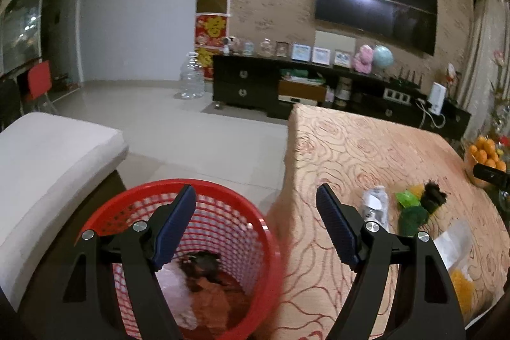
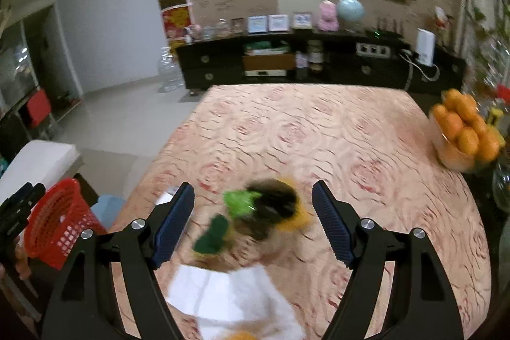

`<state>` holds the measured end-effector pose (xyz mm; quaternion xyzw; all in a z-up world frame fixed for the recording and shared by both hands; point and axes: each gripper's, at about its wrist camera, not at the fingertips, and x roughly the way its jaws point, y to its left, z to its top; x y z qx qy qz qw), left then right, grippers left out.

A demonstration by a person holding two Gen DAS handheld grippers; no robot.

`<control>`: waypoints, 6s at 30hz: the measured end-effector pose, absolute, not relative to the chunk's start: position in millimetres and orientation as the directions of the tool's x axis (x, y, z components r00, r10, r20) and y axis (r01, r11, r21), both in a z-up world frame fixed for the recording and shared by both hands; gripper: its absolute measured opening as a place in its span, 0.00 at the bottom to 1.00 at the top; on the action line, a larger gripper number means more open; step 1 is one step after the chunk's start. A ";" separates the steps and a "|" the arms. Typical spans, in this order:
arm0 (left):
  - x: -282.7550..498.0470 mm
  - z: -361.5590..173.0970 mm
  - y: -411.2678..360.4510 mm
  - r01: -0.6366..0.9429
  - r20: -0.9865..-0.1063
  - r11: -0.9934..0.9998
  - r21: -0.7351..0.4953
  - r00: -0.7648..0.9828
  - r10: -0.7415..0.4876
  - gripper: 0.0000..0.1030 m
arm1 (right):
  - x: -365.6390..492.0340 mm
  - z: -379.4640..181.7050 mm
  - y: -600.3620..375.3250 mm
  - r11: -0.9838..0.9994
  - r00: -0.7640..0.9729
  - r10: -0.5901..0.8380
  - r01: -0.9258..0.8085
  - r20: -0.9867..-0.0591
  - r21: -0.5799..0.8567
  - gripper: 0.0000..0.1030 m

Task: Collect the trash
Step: 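Move both tools back toward the remaining trash on the table, then grasp the cat-print plastic bag with the left gripper while the right tool approaches the black bag, then close the right gripper on the black plastic bag and lift it, then carry the cat-print bag and black bag over the red wastebasket with both grippers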

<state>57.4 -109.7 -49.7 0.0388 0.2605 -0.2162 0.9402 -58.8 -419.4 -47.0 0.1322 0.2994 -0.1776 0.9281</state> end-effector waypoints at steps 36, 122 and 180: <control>83.4 -155.4 -295.8 0.676 -0.759 0.736 -0.014 0.472 -0.448 0.73 | -85.1 -80.6 -468.3 0.844 0.721 -0.220 0.478 -0.658 0.242 0.72; 53.0 -49.5 -188.0 0.617 -0.520 0.782 -0.089 0.641 -0.565 0.40 | -37.1 -50.3 -419.3 0.929 0.812 -0.158 0.315 -0.561 0.193 0.36; 107.3 -70.8 -26.7 0.261 -0.608 0.965 -0.003 0.766 -0.210 0.40 | 85.2 -48.2 -199.7 0.981 0.764 0.193 -0.166 -0.615 0.102 0.36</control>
